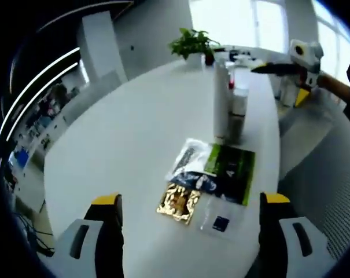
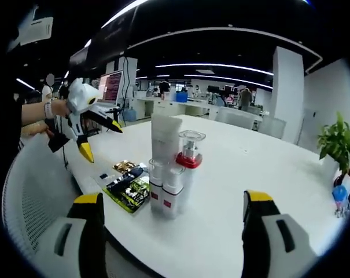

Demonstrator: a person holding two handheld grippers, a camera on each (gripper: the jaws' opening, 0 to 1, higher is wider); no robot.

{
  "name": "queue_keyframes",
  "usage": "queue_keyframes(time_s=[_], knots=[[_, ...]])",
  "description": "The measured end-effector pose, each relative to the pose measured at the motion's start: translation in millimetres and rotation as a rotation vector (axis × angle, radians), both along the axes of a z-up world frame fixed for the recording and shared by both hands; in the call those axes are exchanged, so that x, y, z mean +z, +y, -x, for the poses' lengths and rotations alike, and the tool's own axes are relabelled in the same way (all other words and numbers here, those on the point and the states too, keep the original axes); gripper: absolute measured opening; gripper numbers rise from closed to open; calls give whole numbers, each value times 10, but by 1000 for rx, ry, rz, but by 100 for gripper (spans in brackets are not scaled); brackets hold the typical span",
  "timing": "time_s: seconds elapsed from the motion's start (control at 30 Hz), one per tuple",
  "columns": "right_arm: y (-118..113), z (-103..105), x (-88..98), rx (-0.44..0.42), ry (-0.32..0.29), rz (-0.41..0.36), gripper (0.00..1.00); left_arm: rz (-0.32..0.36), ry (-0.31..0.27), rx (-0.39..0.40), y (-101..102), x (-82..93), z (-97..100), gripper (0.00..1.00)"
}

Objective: Arrange the skincare products in the storage area until every visible bottle or jar stands upright without overlapping.

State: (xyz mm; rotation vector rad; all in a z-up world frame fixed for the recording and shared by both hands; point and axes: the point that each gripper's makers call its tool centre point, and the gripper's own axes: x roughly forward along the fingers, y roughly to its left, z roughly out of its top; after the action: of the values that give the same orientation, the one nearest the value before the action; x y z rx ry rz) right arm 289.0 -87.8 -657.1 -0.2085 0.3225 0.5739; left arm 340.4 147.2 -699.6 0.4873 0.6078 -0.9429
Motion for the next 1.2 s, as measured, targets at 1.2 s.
queue_keyframes(time_s=[1.2], knots=[[-4, 56, 224, 4, -110, -79, 100, 333, -208, 298, 135, 512, 524, 97]])
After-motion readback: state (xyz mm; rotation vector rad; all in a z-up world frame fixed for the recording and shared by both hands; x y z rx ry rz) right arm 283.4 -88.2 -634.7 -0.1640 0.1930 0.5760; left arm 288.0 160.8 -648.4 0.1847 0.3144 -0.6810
